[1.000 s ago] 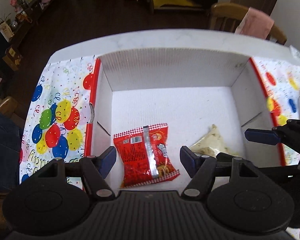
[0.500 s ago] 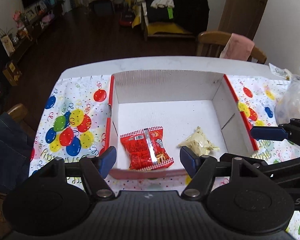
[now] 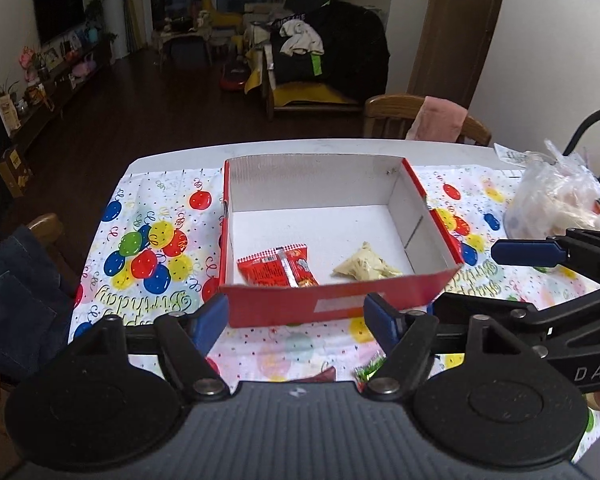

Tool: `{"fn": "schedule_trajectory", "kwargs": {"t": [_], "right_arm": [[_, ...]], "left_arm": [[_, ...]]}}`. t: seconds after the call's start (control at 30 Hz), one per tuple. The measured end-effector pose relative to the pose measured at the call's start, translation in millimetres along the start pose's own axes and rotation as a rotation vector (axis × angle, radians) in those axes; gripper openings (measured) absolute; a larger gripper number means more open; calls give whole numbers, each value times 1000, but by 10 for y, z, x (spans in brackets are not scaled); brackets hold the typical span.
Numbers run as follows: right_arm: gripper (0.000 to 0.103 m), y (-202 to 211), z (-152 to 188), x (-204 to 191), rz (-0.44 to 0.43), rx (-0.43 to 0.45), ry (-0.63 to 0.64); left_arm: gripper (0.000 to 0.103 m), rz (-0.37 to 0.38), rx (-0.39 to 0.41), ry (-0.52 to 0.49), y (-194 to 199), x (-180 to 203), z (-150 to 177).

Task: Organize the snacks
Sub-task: 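Withdraw both tools from the box back over the snack pile, then lower left tool onto light blue packet while right tool lowers onto Minion snack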

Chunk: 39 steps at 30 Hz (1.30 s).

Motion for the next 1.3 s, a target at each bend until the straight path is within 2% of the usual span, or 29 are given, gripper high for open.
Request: {"fn": "schedule_trajectory", "kwargs": {"t": [0.07,0.3,0.37,0.8,1.0,1.1,1.2,1.3], "right_arm": [[94,65,56,-61,1,15,-2],[98,202,257,-233,6,38,-8],[100,212,331,-282,5,40,-9],[103,143,889,-583,25,-2,-4],[103,18,1176,-695,62,-64,19],[103,-44,1353,-714,53,-113,1],[103,-108,1513,-712,55,-158,-26],[103,-137,1645,-708,62,-187,-45]], "left_arm": [[77,8,10,-1,77,-31,73],[77,13,36,12,279,-197,313],[81,20,34,28,314,-264,394],[90,-8,58,94,431,-704,870],[90,-47,-20,124,206,-979,999],[90,-25,-93,146,24,-1158,1059],[90,-34,-160,181,-182,-1336,1114],[90,-86,-193,171,-366,-1435,1164]]}}
Point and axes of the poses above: each gripper's, at about its wrist camera, not at the fingertips, and y roughly against the way its jaws point, x to its right, z to its underside, the point moved 5 cm from there along -y, roughly the way its jaws point, and after that the axes turned 9 degrees about y, right-handed, at the moved point
